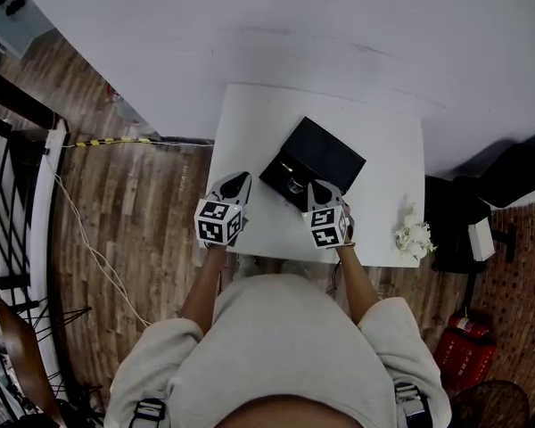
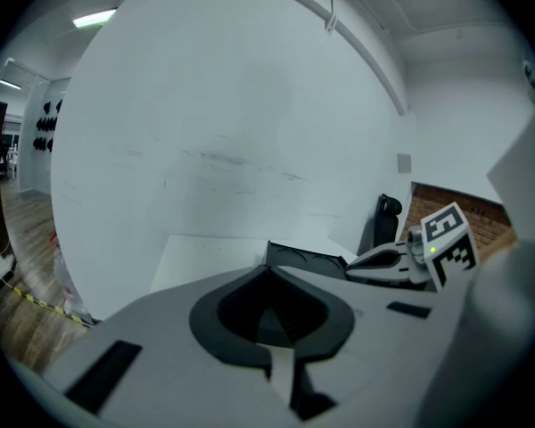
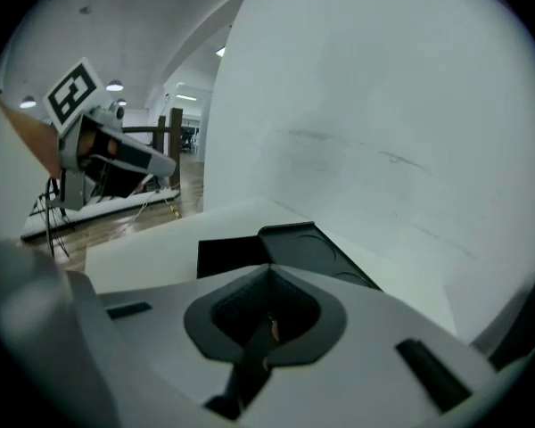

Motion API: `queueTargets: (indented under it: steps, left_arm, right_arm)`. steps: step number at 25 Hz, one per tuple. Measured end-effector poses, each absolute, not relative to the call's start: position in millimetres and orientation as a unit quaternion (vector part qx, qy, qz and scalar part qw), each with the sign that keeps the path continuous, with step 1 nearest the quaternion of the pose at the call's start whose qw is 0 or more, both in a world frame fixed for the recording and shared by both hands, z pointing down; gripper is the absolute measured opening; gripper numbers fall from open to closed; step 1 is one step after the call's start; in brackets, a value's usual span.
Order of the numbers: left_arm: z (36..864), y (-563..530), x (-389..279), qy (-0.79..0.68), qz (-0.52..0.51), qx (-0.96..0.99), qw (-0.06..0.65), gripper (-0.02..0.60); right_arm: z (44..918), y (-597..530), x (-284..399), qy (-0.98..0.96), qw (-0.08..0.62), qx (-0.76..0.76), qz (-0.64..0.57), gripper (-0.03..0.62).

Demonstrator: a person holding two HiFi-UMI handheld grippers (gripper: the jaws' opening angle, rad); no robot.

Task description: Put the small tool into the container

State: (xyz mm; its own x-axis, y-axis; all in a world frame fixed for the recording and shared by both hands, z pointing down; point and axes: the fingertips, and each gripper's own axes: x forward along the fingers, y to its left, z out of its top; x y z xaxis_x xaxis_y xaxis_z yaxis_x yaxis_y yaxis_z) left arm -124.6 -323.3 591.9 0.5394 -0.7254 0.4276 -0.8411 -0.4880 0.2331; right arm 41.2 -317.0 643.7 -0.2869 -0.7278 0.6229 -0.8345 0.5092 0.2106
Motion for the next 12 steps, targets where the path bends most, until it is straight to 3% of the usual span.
queueTargets:
  steps: [12]
  left_arm:
    - [568,-335,-126,-0.471,0.131,0.853,0.181,0.012]
  right_arm:
    - [598,-333,54,-0.81,0.227,0.528,0.117,-0.002]
